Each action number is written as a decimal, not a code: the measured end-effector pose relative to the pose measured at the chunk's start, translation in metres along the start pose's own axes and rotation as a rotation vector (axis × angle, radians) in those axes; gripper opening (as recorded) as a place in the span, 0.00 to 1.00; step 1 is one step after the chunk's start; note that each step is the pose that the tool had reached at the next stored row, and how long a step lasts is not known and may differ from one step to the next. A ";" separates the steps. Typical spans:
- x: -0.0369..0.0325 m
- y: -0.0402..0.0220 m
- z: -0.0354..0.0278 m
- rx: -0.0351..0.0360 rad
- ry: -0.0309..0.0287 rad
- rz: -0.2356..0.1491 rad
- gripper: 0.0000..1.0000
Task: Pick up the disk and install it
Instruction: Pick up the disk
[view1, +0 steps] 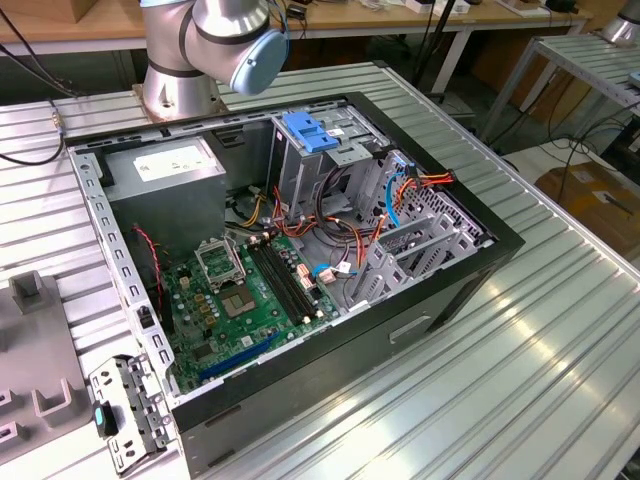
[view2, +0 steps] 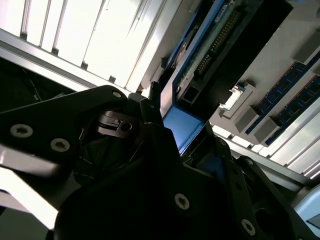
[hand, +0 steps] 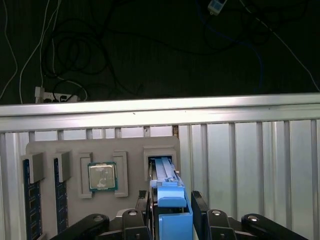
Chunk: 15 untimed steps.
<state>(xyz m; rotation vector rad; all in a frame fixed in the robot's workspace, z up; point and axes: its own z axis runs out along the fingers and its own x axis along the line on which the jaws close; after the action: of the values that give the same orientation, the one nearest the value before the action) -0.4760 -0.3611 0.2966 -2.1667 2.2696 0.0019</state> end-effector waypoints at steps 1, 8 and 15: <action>0.0004 0.0000 -0.0001 -0.0002 0.0003 0.000 0.47; 0.0020 -0.0001 0.0000 0.0000 0.0003 0.000 0.47; 0.0021 -0.0001 0.0001 0.0000 0.0003 0.000 0.38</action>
<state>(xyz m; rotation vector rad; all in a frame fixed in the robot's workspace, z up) -0.4760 -0.3632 0.2966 -2.1668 2.2699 0.0017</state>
